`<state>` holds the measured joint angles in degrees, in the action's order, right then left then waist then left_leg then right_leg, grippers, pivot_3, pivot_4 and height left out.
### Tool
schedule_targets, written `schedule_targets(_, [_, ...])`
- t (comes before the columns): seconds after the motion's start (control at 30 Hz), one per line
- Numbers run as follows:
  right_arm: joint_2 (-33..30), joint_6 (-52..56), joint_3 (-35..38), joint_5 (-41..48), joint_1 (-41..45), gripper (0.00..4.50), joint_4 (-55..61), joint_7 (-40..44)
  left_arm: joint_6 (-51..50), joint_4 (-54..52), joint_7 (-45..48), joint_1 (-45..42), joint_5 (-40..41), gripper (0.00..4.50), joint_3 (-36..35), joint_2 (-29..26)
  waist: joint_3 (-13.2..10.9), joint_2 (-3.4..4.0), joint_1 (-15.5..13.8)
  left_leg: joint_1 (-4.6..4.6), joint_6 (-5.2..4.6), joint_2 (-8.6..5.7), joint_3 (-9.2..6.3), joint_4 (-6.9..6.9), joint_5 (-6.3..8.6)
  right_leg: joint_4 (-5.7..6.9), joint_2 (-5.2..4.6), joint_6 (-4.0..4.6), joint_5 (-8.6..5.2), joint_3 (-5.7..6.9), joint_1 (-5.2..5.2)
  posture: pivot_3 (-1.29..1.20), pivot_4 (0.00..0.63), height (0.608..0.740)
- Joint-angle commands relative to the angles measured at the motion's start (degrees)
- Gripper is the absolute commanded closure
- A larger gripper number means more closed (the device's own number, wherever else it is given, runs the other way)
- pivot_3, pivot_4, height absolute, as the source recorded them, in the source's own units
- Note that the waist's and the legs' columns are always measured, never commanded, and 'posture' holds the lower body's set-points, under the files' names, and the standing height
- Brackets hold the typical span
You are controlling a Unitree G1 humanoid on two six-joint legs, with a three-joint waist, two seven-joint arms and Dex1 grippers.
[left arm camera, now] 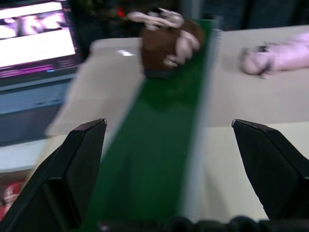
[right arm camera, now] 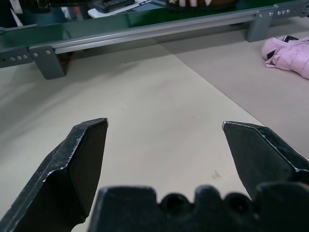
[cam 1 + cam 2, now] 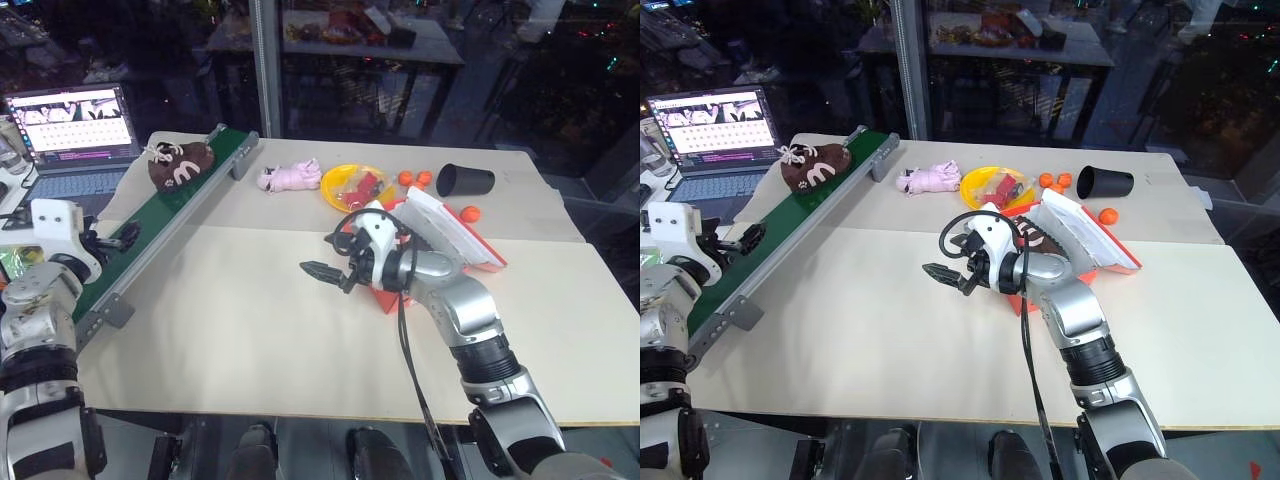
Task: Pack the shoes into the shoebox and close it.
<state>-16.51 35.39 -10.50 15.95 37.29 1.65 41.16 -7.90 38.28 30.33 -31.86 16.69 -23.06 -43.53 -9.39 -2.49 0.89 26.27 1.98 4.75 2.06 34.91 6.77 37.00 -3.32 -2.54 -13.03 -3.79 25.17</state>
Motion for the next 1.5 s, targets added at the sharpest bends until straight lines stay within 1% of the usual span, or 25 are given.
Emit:
schedule_targets(0.03, [-0.17, -1.43, 1.11, 0.53, 0.55, 0.00, 1.74, 0.06, 4.27, 5.78, -0.18, -2.19, -0.66, 0.03, -1.77, -2.85, 0.00, 0.00, -0.03, 0.00, 0.00, 0.00, 0.00, 0.00, 0.00, 0.00, 0.00, 0.00, 0.00, 0.00, 0.00, 0.00, 0.150, 0.736])
schedule_targets(0.27, [-0.26, -1.29, 0.98, 0.57, 0.71, 0.00, 1.72, 0.30, 9.45, 16.36, 1.69, -5.83, -2.15, 0.03, -0.33, -4.52, 0.01, -0.02, -0.24, 0.01, 0.05, 0.00, 0.00, 0.00, 0.03, 0.00, 0.00, 0.01, 0.00, 0.03, 0.00, 0.00, 0.150, 0.736])
schedule_targets(0.53, [-1.28, -0.62, 1.20, 0.59, 0.26, 0.00, 2.68, 0.45, 12.19, 24.64, 4.78, -10.31, -3.41, 0.03, 0.64, -5.48, 0.02, -0.03, -0.16, 0.02, 0.06, 0.00, 0.00, -0.01, 0.03, 0.00, 0.00, 0.00, 0.00, 0.05, 0.00, 0.00, 0.150, 0.736])
schedule_targets(0.87, [-3.22, 0.70, 1.56, 1.06, -0.37, 0.00, 4.31, 0.25, 13.04, 30.20, 4.39, -12.49, -5.82, 0.03, 1.83, -6.60, 0.02, -0.03, -0.05, 0.02, 0.06, 0.01, 0.01, -0.01, 0.03, 0.01, 0.00, 0.01, 0.00, 0.05, 0.01, 0.00, 0.150, 0.736])
schedule_targets(1.07, [-4.45, 2.35, 2.12, 1.00, -0.96, 0.00, 6.43, -0.95, 11.68, 31.64, 5.56, -12.84, -6.57, 0.03, 2.81, -4.61, 0.02, -0.04, -0.36, 0.01, 0.07, 0.01, 0.01, -0.01, 0.04, 0.02, 0.00, 0.01, -0.01, 0.05, 0.01, 0.00, 0.150, 0.736])
schedule_targets(1.13, [-5.03, 3.00, 2.26, 0.95, -1.36, 0.00, 7.41, -1.27, 11.07, 31.35, 7.07, -13.17, -6.33, 0.55, 3.00, -3.14, 0.02, -0.04, -0.97, 0.01, 0.09, 0.00, 0.01, 0.00, 0.04, 0.04, -0.01, 0.02, -0.01, 0.07, 0.01, 0.00, 0.150, 0.736])
schedule_targets(1.17, [-5.28, 3.28, 2.36, 0.95, -1.54, 0.00, 7.85, -1.39, 11.18, 30.79, 8.48, -13.14, -6.21, 0.71, 3.23, -2.39, 0.02, -0.04, -1.24, 0.01, 0.12, 0.00, 0.01, 0.02, 0.06, 0.04, -0.02, 0.01, -0.01, 0.09, -0.01, 0.00, 0.150, 0.736])
schedule_targets(1.23, [-5.58, 4.00, 2.62, 1.08, -1.84, 0.00, 8.89, -1.80, 10.86, 29.17, 10.79, -13.37, -5.88, 1.40, 3.78, -0.64, 0.03, -0.04, -1.95, 0.01, 0.20, -0.01, 0.01, 0.04, 0.09, 0.04, -0.05, 0.01, -0.01, 0.10, -0.03, 0.00, 0.150, 0.736])
schedule_targets(1.27, [-5.68, 4.34, 2.74, 1.17, -1.91, 0.00, 9.36, -2.03, 10.51, 27.83, 11.95, -13.63, -5.55, 1.83, 4.05, 0.38, 0.03, -0.04, -2.34, 0.01, 0.33, -0.01, 0.03, 0.04, 0.15, 0.04, -0.09, 0.01, -0.02, 0.16, -0.06, 0.00, 0.150, 0.736])
schedule_targets(1.33, [-5.80, 4.79, 2.86, 1.27, -1.88, 0.00, 9.87, -2.28, 9.37, 24.72, 13.31, -14.04, -4.82, 2.30, 4.39, 2.00, 0.03, -0.04, -3.17, 0.03, 0.36, -0.01, 0.03, 0.05, 0.16, 0.04, -0.12, 0.02, -0.02, 0.21, -0.07, 0.00, 0.150, 0.736])
schedule_targets(1.43, [-5.82, 5.10, 2.99, 1.38, -1.54, 0.00, 10.06, -2.56, 5.93, 17.20, 14.23, -14.36, -2.98, 2.95, 4.74, 4.02, 0.03, -0.04, -4.58, 0.09, 0.39, 0.01, 0.03, 0.09, 0.15, 0.03, -0.16, 0.02, -0.03, 0.35, -0.12, 0.00, 0.150, 0.736])
schedule_targets(1.5, [-5.77, 5.11, 3.14, 1.54, -1.20, 0.00, 9.96, -2.72, 2.28, 10.56, 13.84, -14.34, -1.35, 3.18, 4.88, 5.53, 0.03, -0.04, -5.31, 0.24, 0.43, 0.04, 0.02, 0.15, 0.13, 0.02, -0.18, 0.00, -0.04, 0.45, -0.12, 0.00, 0.150, 0.736])
